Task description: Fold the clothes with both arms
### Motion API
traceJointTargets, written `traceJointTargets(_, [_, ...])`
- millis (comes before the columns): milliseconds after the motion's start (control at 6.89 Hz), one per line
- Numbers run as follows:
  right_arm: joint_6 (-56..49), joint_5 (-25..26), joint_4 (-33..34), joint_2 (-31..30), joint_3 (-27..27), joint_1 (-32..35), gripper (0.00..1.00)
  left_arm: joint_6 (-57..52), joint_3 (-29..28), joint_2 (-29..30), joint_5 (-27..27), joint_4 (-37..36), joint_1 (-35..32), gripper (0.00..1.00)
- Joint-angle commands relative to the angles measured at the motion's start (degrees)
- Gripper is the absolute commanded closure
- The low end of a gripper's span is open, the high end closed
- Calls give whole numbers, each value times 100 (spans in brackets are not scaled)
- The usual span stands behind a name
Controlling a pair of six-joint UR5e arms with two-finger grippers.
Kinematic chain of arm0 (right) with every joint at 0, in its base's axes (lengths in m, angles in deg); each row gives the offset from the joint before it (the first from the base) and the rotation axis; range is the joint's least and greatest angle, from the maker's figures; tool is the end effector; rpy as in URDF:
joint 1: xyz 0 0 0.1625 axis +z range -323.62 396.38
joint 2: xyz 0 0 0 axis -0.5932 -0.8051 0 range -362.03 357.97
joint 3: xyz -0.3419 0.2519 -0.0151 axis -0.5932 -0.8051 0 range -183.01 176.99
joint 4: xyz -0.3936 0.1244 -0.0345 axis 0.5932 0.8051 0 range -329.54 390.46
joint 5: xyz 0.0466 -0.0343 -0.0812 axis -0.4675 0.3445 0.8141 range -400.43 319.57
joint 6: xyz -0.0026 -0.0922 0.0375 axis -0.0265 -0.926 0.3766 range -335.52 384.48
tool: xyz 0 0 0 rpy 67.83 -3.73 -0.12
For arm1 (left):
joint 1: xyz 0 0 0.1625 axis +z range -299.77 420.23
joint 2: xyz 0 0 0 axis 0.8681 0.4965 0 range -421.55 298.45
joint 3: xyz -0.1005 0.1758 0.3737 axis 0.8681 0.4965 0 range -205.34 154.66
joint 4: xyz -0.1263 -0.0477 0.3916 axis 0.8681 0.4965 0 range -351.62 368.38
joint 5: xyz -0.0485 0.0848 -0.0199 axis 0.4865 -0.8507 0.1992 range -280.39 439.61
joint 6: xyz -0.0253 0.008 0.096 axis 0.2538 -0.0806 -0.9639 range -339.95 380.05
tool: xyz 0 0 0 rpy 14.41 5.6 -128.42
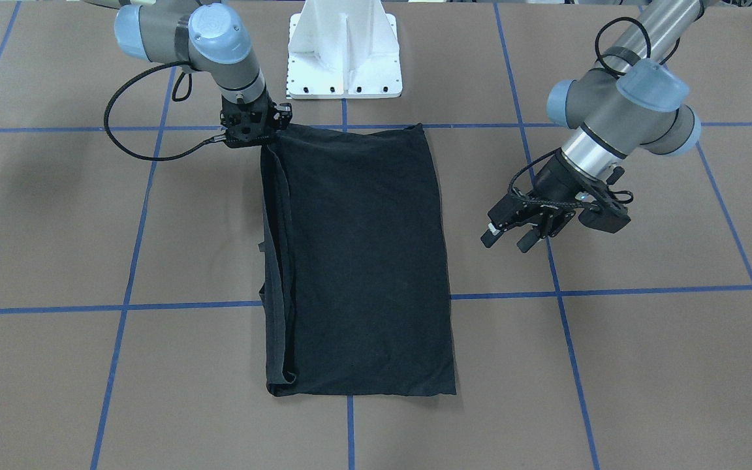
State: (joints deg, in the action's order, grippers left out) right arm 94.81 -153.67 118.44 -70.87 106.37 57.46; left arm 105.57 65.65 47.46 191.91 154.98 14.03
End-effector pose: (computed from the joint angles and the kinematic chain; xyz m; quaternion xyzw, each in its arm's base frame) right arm -0.5137 -0.2988 0.3038 -0.0522 -0.3986 -0.0618 0.9135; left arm 0.3600 -0.5134 0.3546 0.1232 0.6145 -0.1621 0.7622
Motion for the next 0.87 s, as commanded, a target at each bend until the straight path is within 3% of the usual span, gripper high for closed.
traceJointTargets(0, [-37, 109, -44, 168, -74, 282, 0, 0, -28, 50, 3, -26, -20, 0])
traceJointTargets(435, [-230, 671, -18, 746, -756, 301, 0, -9, -28, 121, 3, -141, -20, 0])
traceJointTargets(726, [-353, 768, 0, 715, -856, 301, 0, 0, -20, 130, 3, -141, -29, 0])
